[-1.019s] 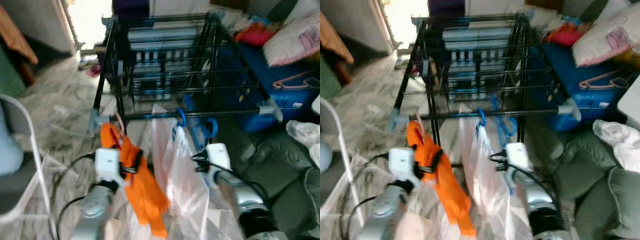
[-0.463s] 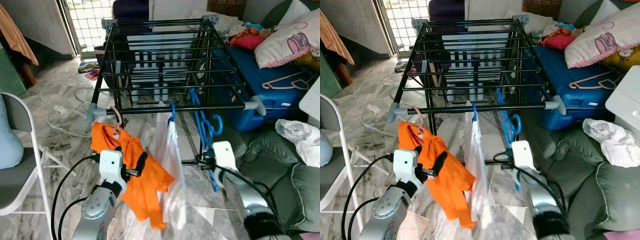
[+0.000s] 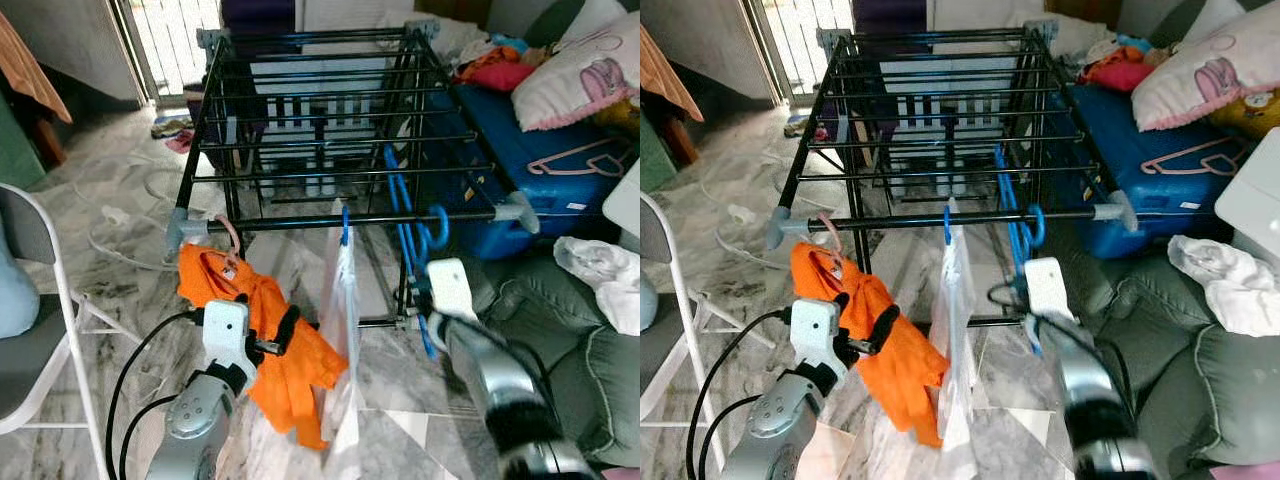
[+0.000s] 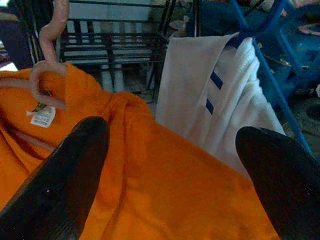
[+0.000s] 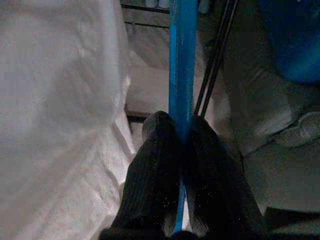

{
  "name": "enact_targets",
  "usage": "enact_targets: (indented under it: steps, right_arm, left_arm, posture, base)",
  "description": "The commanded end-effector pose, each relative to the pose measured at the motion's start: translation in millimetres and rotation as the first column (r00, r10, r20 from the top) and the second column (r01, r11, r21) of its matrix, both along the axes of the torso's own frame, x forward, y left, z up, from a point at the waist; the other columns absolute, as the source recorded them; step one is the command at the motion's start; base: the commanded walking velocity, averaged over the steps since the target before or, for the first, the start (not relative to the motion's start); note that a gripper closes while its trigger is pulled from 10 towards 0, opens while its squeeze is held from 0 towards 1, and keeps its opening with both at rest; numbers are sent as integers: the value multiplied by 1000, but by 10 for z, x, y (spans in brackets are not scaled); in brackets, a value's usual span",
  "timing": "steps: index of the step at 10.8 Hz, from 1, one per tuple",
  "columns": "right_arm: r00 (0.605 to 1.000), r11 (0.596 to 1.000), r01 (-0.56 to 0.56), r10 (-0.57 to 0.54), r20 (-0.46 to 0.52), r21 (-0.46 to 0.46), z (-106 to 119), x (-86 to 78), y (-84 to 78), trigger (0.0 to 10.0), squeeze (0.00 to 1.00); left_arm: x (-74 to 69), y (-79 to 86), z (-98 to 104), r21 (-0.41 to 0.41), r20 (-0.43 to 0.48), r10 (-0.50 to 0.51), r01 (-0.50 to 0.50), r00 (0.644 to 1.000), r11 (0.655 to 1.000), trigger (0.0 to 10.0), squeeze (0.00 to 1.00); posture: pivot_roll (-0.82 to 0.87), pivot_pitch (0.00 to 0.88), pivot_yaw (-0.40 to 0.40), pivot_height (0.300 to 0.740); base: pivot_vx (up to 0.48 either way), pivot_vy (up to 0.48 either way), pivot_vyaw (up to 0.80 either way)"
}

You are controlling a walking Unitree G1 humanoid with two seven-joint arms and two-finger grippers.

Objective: Hang hanger

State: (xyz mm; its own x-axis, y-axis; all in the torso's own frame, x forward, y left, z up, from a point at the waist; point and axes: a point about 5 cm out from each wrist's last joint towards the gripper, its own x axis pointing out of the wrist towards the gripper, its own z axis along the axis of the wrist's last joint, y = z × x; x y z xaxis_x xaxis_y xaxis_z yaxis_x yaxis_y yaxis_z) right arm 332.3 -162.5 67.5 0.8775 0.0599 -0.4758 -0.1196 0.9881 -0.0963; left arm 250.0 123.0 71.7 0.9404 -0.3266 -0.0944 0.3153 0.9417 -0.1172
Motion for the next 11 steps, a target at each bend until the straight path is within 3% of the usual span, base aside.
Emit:
enact_targets:
  steps: [1,4,8,11]
  right_arm:
    - [1000,1000,14,-14,-1,24,45,51,-14,10000,0]
    - [994,988,88,-80,-68,127,126,242,-48,10000,0]
    - [976,978,143,-115,-183,151,-116,138,-115,10000,0]
    - [973,978,150,-120,-197,144,-167,113,-144,10000,0]
  left_arm:
    - [9,12,19,11,2,1,-1,1000,1000,10000,0]
    - [-7,21,11,16,-6,3,-3,1000,1000,10000,0]
    - [-22,18,2,23,-18,-4,4,1000,1000,10000,0]
    - [-20,13,-7,29,-25,-11,12,1000,1000,10000,0]
  posture:
    - [-6,0,22,740]
    - [7,0,16,740]
    - [10,0,19,740]
    - [10,0,24,740]
  base:
    - [0,0,0]
    - [0,0,0]
    - [0,0,0]
    - [0,0,0]
